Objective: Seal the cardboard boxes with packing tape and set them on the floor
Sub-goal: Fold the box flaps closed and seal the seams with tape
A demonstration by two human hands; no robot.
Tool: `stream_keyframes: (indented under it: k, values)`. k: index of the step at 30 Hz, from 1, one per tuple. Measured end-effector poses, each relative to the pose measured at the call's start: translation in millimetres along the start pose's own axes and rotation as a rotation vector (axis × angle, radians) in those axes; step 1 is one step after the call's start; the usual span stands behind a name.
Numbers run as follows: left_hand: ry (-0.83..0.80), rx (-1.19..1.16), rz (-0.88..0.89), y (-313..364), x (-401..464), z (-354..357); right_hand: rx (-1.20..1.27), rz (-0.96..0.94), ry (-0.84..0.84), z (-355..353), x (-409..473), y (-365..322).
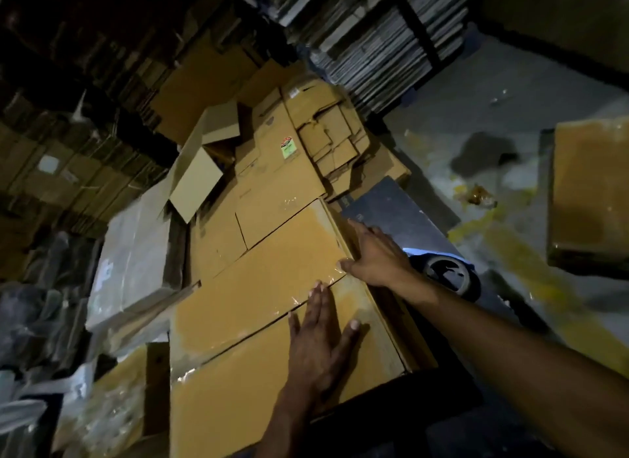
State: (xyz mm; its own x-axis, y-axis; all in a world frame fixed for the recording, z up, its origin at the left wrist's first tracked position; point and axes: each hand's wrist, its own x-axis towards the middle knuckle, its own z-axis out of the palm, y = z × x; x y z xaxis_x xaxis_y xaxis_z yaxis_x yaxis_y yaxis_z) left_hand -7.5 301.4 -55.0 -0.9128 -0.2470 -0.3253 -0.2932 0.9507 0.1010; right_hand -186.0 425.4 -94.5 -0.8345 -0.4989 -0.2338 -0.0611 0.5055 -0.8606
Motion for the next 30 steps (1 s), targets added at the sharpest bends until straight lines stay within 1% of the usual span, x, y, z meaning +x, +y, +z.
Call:
stream_keyframes:
  k: [2,4,8,10,12,13,15,16,17,18,20,21,23,26,28,30]
  values:
    - [-0.033,0.040,0.057,-7,-2,-1,-0.113,-0.007,0.000,1,2,-6]
    - [-0.030,0.054,0.065,-8,-2,-3,-0.171,-0.007,-0.038,2,1,-10]
    - [-0.027,0.038,0.015,-13,-4,1,-0.213,0.052,-0.083,8,0,-11]
    - [-0.041,0.016,0.032,-17,-4,1,-0.203,0.095,-0.096,9,2,-14]
    - [-0.016,-0.011,0.048,-25,-5,-5,-0.243,0.094,-0.075,9,-2,-21]
    - [0.009,-0.022,0.045,-32,-6,-8,-0.295,0.074,-0.043,9,-7,-26]
    - [0.055,-0.034,0.007,-53,-12,-10,-0.459,-0.011,0.099,16,-24,-38]
    - [0.069,-0.034,-0.024,-68,-16,-9,-0.552,-0.091,0.158,21,-34,-47]
    - [0.075,-0.032,-0.057,-84,-21,-5,-0.634,-0.188,0.166,32,-44,-56]
    - [0.076,-0.030,-0.090,-101,-25,-1,-0.706,-0.285,0.114,47,-50,-62]
    - [0.069,-0.038,-0.134,-135,-36,6,-0.829,-0.424,-0.075,83,-63,-78]
    - [0.077,-0.044,-0.143,-152,-42,7,-0.872,-0.457,-0.158,101,-67,-86]
    - [0.114,-0.063,-0.171,-190,-58,7,-0.926,-0.490,-0.261,135,-72,-102]
    - [0.132,-0.054,-0.229,-254,-86,8,-0.946,-0.489,-0.338,173,-75,-128]
    - [0.124,-0.029,-0.206,-282,-101,12,-0.969,-0.521,-0.344,198,-75,-143]
    - [0.103,-0.026,-0.163,-296,-105,16,-0.986,-0.531,-0.353,225,-70,-154]
